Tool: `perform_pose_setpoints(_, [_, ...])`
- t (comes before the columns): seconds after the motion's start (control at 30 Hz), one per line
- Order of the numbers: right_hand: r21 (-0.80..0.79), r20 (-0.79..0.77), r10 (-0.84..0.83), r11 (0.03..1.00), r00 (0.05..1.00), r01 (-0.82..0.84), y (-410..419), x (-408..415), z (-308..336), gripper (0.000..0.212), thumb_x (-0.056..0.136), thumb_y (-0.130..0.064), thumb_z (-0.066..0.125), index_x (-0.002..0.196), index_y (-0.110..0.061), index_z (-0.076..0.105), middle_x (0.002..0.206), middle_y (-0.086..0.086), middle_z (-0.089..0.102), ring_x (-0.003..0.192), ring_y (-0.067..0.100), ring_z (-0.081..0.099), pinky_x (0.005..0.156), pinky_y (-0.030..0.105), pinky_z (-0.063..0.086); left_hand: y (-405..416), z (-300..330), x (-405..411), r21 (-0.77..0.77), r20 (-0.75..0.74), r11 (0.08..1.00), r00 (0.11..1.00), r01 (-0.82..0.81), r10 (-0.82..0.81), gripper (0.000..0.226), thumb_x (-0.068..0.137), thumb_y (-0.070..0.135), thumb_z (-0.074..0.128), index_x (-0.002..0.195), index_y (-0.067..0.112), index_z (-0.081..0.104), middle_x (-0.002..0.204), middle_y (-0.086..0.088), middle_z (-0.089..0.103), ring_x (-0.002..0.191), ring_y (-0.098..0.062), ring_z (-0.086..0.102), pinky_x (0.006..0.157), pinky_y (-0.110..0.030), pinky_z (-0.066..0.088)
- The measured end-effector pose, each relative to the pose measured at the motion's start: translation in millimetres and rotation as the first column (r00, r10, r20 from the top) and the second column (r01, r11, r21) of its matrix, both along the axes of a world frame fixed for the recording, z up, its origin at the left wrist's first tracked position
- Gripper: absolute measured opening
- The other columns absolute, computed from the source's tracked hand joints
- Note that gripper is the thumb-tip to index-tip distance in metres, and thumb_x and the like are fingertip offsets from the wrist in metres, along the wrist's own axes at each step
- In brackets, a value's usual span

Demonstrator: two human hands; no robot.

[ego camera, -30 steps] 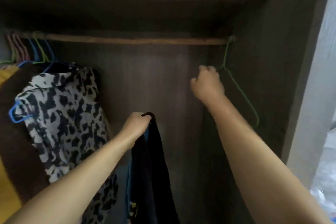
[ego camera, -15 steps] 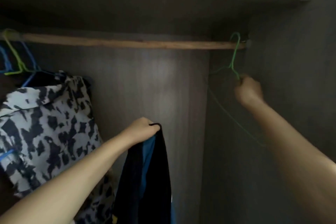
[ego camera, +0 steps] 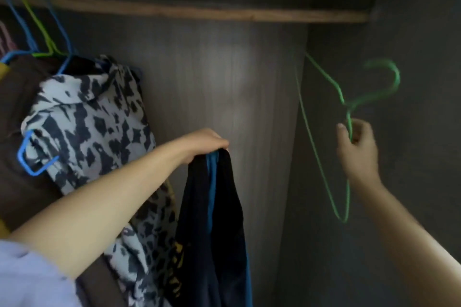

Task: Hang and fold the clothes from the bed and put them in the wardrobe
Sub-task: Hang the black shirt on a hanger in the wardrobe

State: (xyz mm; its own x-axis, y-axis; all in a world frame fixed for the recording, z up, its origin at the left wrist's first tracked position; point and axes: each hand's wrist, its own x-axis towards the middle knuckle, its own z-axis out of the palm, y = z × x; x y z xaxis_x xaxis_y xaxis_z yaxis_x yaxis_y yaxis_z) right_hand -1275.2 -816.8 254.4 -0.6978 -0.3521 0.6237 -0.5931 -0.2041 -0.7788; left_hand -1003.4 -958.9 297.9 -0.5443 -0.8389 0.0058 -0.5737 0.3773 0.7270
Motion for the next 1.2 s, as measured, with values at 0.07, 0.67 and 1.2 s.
perform_pose_setpoints(0.07, [-0.076, 0.140, 0.155, 0.986, 0.978, -0.146, 12, 12, -15, 0.019, 0.098, -0.032, 0.053, 0.100, -0.017, 0.064, 0.069, -0.009, 0.055, 0.063, 0.008, 0.048, 0.063, 0.035, 0.044, 2, -6, -7, -0.133, 0.018, 0.991, 1.000, 0.005, -0.003, 0.021, 0.087, 0.026, 0.064, 0.067, 0.020, 0.071, 0.075, -0.003, 0.066, 0.074, -0.017, 0.059, 0.065, -0.021, 0.041])
perform_pose_setpoints(0.67, [-0.509, 0.301, 0.760, 0.639, 0.576, -0.577, 110, 94, -33, 0.054, 0.092, -0.049, 0.052, 0.045, -0.022, 0.046, 0.043, -0.009, 0.030, 0.036, 0.005, 0.021, 0.041, 0.015, 0.015, 103, 38, -16, 0.346, -0.418, 0.856, 0.880, 0.385, -0.227, 0.016, 0.095, 0.014, 0.051, 0.100, 0.011, 0.066, 0.066, 0.001, 0.069, 0.060, -0.010, 0.067, 0.053, -0.020, 0.053])
perform_pose_setpoints(1.2, [0.904, 0.203, 0.517, 0.227, 0.832, -0.362, 215, 58, -40, 0.051, 0.097, -0.046, 0.043, 0.053, -0.022, 0.056, 0.031, -0.004, 0.030, 0.026, 0.013, 0.027, 0.035, 0.017, 0.020, 108, -67, 7, 0.187, -0.334, 0.971, 0.920, -0.149, 0.206, 0.027, 0.093, 0.033, 0.059, 0.071, 0.018, 0.066, 0.091, 0.006, 0.058, 0.090, -0.009, 0.051, 0.077, -0.022, 0.039])
